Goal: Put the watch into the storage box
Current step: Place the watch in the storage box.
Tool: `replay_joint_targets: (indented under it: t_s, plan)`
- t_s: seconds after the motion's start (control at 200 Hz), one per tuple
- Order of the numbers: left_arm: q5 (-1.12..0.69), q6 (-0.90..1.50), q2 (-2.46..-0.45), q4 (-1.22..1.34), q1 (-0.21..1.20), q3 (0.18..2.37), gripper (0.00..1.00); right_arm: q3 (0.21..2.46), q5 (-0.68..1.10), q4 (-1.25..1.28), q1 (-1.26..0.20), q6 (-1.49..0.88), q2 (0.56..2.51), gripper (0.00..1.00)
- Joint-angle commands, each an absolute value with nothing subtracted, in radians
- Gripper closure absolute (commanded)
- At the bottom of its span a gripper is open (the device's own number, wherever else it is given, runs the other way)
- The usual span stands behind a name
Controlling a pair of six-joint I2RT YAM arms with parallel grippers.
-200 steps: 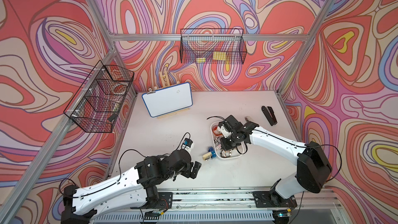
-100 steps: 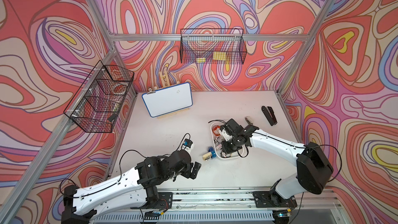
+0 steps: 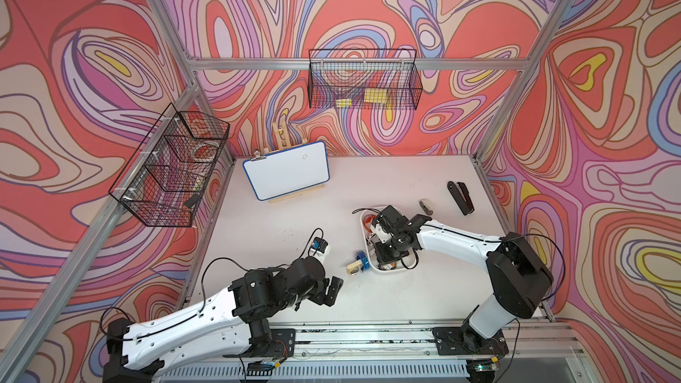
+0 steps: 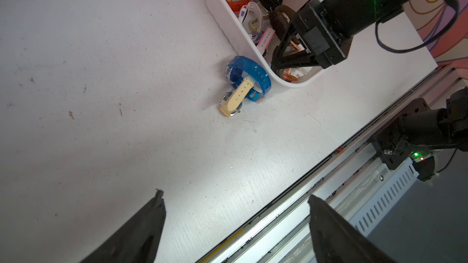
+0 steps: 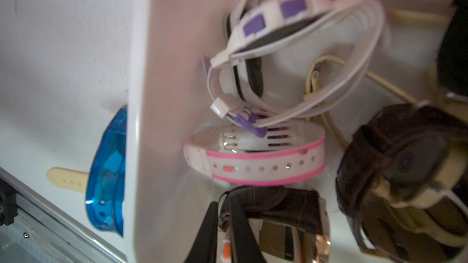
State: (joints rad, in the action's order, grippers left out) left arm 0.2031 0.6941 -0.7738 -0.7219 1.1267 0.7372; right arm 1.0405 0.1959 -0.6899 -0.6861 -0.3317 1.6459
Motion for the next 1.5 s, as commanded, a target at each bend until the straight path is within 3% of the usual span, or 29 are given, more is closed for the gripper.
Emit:
replay_joint_targets:
  t_s: [0.0, 0.315, 0.836, 1.492]
  plan:
    - [0.231, 0.703, -0.755, -0.745, 1.132, 0.73, 0.07, 1.087, 0.177, -0.686, -0.685, -0.327, 1.62, 0.83]
    - [0.235, 0.707, -0.756, -0.742, 1.132, 0.724, 0.07, 1.113, 0.116, -0.755, -0.68, -0.341, 1.459, 0.79]
    - [0.222, 0.716, -0.747, -0.731, 1.132, 0.708, 0.07, 0.875, 0.2, -0.696, -0.666, -0.414, 1.343, 0.83]
    - [0.236, 0.719, -0.741, -0.742, 1.132, 0.703, 0.07, 0.934, 0.252, -0.591, -0.666, -0.378, 1.553, 0.84]
